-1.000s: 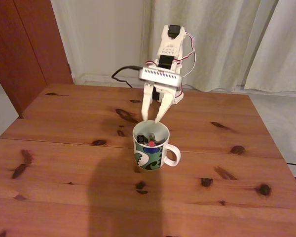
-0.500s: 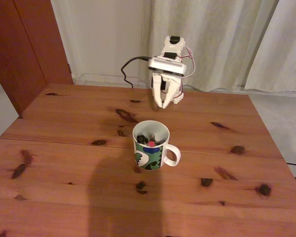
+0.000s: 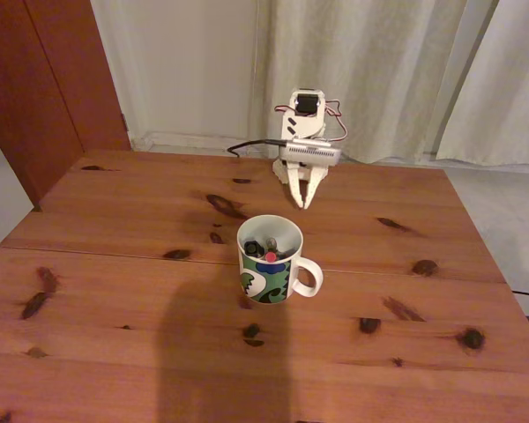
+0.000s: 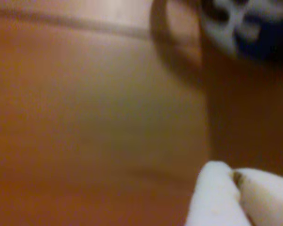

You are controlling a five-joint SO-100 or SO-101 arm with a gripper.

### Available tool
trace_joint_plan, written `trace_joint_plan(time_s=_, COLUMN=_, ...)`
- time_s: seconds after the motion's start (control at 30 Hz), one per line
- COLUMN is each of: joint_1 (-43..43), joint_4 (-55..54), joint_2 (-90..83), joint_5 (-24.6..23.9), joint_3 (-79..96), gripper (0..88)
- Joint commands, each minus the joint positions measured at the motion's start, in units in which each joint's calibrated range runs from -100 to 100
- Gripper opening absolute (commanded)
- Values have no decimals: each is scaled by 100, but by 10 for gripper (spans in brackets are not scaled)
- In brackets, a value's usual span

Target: Clean up the desk and place the pens and markers into the cup

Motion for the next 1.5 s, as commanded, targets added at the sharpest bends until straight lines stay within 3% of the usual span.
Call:
trace_joint_plan(time_s=0.0, joint_1=-183, joint_4=570, joint_2=-115, joint_5=36, joint_3=-16, gripper=8)
trace_joint_plan(time_s=0.27, joint_1=-400, joint_4=768, joint_2=-148, joint_5=20, joint_3=985, gripper=8)
trace_joint_plan(time_s=0.6, joint_1=-473, joint_4=1370, joint_2=-272, joint_5=36, joint_3=958, gripper=8)
trace_joint_plan(time_s=1.47, joint_1=-473, joint_4=1370, joint_2=-247, joint_5=41, joint_3=958, gripper=8)
